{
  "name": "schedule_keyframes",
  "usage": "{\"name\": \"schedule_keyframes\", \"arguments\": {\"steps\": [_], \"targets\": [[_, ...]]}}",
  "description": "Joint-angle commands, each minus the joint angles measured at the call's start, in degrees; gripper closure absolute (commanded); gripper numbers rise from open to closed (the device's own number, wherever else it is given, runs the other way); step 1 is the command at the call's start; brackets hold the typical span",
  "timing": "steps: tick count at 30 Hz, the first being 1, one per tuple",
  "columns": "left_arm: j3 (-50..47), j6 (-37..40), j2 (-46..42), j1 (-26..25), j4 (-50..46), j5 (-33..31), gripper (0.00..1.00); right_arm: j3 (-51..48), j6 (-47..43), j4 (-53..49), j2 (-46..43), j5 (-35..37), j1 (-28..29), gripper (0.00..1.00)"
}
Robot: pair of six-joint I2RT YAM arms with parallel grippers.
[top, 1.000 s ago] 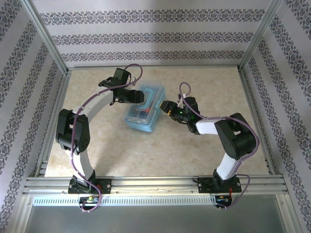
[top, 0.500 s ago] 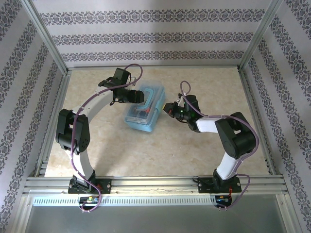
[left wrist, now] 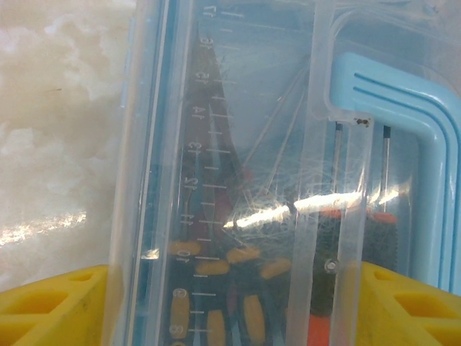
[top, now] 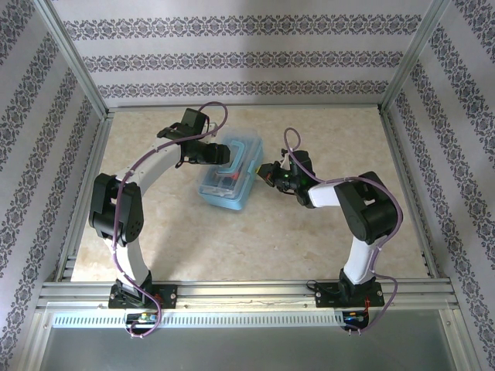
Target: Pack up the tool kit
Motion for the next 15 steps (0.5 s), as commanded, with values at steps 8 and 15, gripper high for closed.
{"name": "schedule_keyframes", "arguments": {"steps": [8,15], "targets": [[-4.4,-1.0,7.5,-3.1,-6.3,3.1,0.60,-0.4,-1.0,0.2,-1.9,1.3,-0.2,0.97],[-4.6,-1.5,5.6,-4.4,-6.5,-0.9,0.57,-7.6,-10.6,-12.8,-15.5,7.2,-5.3,0.91]]}}
